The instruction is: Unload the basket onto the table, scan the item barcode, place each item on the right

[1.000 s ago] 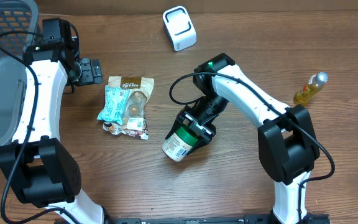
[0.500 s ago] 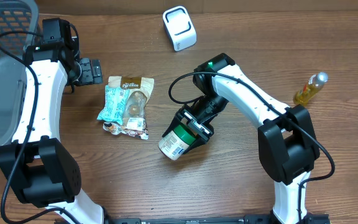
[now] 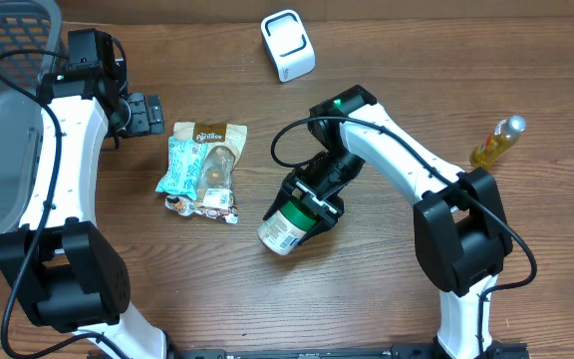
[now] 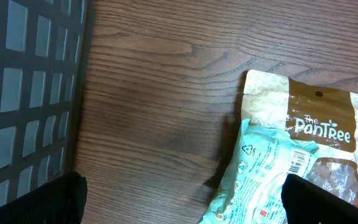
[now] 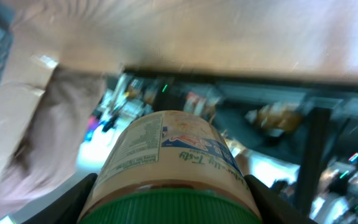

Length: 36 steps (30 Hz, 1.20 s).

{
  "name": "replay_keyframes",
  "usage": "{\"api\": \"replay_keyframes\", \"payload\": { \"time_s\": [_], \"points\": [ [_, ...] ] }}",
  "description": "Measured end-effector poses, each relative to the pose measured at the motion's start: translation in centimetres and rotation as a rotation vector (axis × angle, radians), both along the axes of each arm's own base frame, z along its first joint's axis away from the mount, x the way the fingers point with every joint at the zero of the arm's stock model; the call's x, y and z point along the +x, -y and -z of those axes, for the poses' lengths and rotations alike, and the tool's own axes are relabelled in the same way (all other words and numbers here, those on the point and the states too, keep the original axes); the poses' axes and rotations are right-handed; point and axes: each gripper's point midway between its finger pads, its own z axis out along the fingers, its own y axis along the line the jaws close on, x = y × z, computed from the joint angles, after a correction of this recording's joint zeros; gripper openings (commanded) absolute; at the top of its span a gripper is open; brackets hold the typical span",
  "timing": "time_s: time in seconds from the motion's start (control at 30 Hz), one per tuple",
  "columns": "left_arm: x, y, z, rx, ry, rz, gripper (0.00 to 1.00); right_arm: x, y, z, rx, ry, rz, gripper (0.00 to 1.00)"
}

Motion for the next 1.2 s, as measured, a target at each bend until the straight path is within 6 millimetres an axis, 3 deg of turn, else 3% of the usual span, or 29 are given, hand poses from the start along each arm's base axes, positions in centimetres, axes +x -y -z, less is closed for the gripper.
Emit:
{"api": "replay_keyframes", "payload": {
  "time_s": [0.2,0.33,0.57,0.7,0.8,0.9,1.2],
  "points": [
    [0.0,0.0,0.0,0.000,0.000,0.000,1.00,2.8,2.7,4.3,-0.189,0.254,-0.104,0.37],
    [0.0,0.0,0.0,0.000,0.000,0.000,1.00,5.6,4.9,6.6,-0.336,0.432,-0.157,0.34],
    [0.0,0.0,0.0,0.000,0.000,0.000,1.00,10.4,6.7,8.2,-0.483,0.672,-0.184,0.24],
    [0.0,0.0,0.0,0.000,0.000,0.000,1.00,12.1,7.3,8.2,-0.487,0.780,-0.269,0.24],
    [0.0,0.0,0.0,0.000,0.000,0.000,1.00,13.4,7.7,7.2,-0.460,0.846,-0.361,0.24],
    [0.0,0.0,0.0,0.000,0.000,0.000,1.00,14.6,7.9,4.7,-0.443,0.898,-0.406,0.24],
    [0.0,0.0,0.0,0.000,0.000,0.000,1.00,19.2,6.6,-7.6,-0.392,1.198,-0.353,0.21]
  ]
}}
